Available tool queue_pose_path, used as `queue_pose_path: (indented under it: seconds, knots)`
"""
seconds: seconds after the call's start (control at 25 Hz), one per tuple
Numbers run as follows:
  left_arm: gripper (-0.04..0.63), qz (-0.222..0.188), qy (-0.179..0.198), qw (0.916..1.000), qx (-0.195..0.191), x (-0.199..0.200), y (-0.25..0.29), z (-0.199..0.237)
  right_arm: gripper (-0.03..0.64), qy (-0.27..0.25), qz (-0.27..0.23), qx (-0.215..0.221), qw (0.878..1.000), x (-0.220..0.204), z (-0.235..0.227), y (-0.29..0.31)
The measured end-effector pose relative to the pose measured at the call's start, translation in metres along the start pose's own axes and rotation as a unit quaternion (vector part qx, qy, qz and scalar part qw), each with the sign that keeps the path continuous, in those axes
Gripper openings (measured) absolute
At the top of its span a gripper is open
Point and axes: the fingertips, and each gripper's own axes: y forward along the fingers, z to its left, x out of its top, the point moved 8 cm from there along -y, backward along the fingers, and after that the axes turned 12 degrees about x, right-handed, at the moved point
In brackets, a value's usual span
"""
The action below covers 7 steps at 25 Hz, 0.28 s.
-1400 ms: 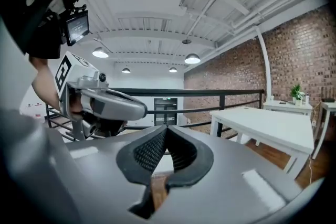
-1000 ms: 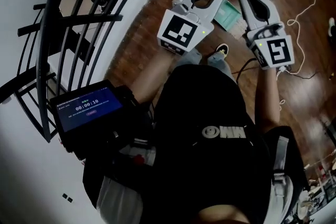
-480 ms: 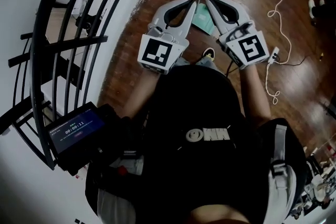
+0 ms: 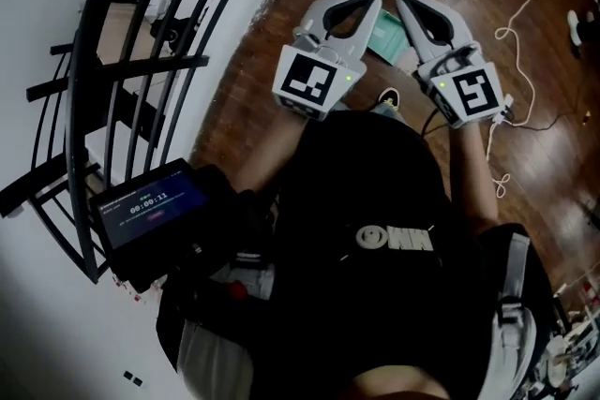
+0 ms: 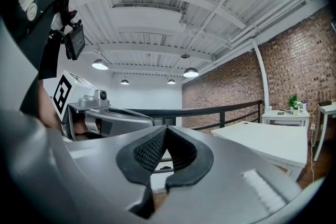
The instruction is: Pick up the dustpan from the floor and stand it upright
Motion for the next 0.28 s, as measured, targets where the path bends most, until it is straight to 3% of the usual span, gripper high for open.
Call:
queue_pose_path:
  seconds: [0.28]
  knots:
    - [0.015, -0.047, -0.008, 0.9985, -0.027, 0.013, 0.017, -0.008, 0.002, -0.036, 0.006, -0.012, 0.999, 0.004, -0.013, -0.008]
